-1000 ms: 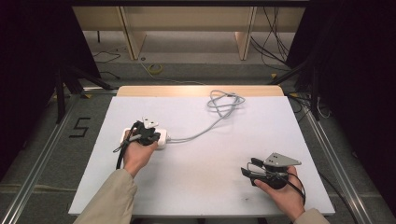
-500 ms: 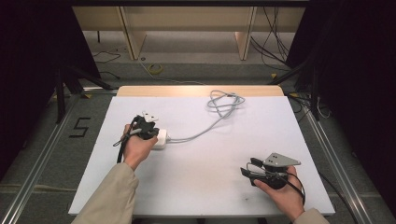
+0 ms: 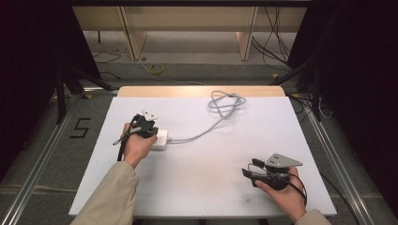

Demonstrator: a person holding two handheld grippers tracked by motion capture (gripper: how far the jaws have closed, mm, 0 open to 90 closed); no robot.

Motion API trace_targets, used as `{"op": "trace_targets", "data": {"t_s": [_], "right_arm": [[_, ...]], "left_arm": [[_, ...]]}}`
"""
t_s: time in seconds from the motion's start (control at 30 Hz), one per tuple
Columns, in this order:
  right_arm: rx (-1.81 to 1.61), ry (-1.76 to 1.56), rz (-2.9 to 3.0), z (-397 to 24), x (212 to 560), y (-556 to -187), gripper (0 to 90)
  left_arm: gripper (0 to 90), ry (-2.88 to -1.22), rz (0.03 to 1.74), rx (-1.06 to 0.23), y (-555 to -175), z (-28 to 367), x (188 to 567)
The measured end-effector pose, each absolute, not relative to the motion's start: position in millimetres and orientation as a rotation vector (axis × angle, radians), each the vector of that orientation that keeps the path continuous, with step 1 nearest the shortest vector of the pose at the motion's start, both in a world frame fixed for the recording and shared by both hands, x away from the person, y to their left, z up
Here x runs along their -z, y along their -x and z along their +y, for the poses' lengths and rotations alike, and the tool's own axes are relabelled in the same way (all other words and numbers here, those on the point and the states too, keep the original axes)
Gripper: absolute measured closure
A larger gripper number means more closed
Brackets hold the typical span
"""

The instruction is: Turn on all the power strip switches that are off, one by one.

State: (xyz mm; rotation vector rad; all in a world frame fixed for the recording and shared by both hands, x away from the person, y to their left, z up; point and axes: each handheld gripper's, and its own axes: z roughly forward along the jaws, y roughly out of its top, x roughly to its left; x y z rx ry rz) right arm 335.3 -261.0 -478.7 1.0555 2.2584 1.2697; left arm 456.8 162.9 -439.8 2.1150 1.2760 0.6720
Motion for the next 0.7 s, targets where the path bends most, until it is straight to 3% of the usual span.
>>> {"op": "trace_targets", "data": {"t_s": [0.7], "right_arm": [[-1.265, -1.06, 2.256, -261.7, 479.0, -335.3, 41.5]], "left_arm": [[89.7, -2.143, 1.288, -0.683, -472.1, 167.2, 436.2]]}}
